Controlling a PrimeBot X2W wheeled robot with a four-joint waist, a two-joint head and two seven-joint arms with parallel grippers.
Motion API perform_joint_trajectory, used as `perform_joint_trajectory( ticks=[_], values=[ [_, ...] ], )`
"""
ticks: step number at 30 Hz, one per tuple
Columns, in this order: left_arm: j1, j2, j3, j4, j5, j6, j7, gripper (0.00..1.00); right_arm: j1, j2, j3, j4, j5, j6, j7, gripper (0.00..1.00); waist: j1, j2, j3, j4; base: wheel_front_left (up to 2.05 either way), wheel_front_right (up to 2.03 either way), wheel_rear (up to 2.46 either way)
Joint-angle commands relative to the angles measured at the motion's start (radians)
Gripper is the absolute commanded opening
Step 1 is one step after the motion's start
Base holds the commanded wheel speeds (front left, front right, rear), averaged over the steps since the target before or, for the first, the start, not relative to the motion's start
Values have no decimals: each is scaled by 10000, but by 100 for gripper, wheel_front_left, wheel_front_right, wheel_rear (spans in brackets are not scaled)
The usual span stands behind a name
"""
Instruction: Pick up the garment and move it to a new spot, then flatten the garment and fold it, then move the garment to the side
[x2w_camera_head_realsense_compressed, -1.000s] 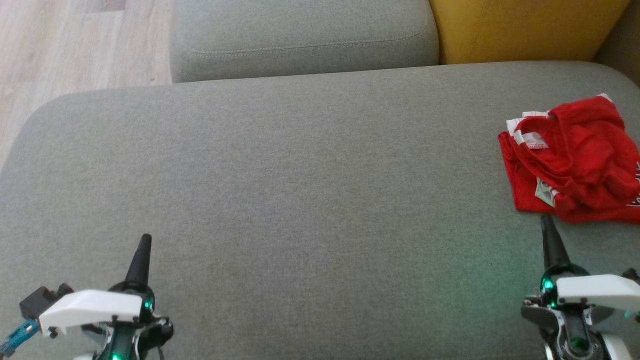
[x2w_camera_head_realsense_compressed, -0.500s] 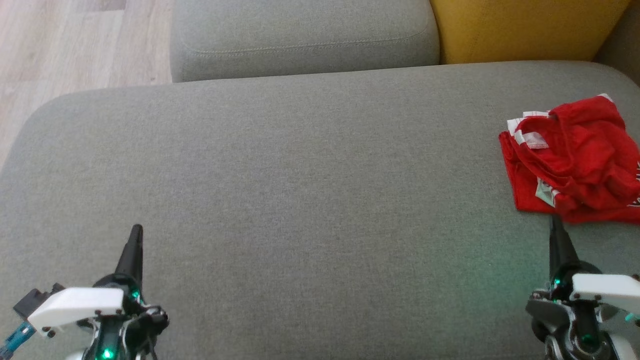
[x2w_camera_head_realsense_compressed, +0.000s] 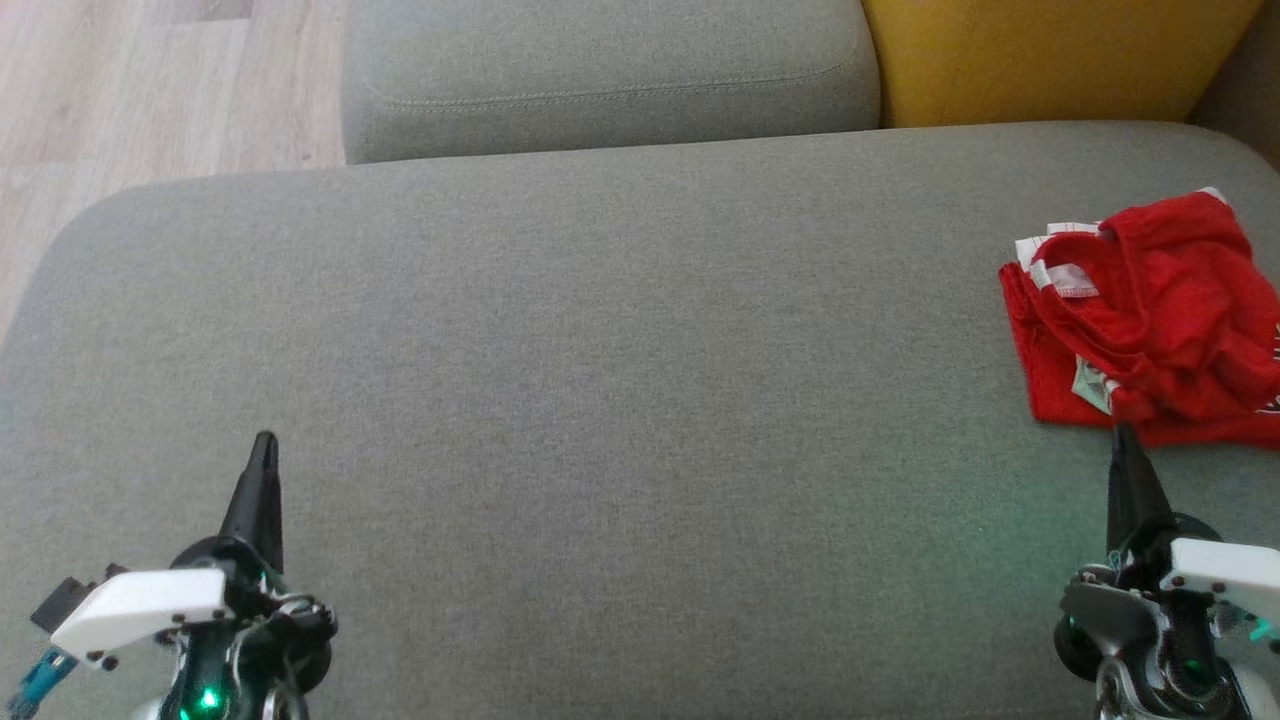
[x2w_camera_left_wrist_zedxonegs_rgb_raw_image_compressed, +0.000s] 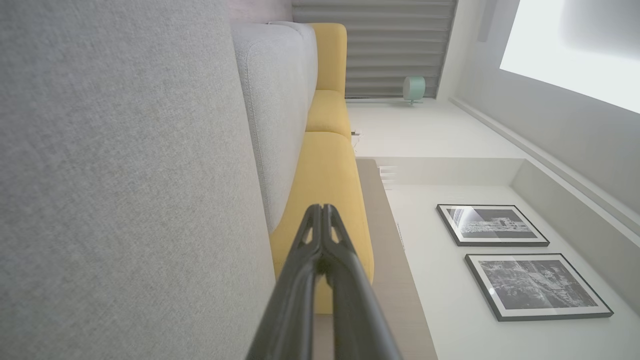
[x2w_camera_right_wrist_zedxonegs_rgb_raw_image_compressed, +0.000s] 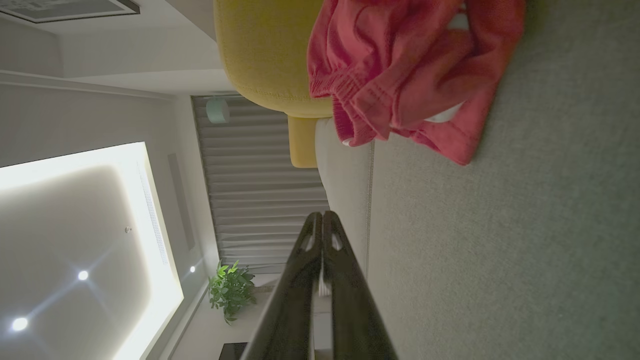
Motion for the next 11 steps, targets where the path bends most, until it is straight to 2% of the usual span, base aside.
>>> perform_joint_trajectory(
  ticks=[1,11],
  values=[
    [-538,84,395,-263,-22,-71,56,0,-515,-158,186,-303,46,77,104,0,-1,0,0,0,0,0,0],
    [-541,63,424,-262,3,-71,79,0,-518,-130,148,-300,14,77,135,0,-1,0,0,0,0,0,0]
  ],
)
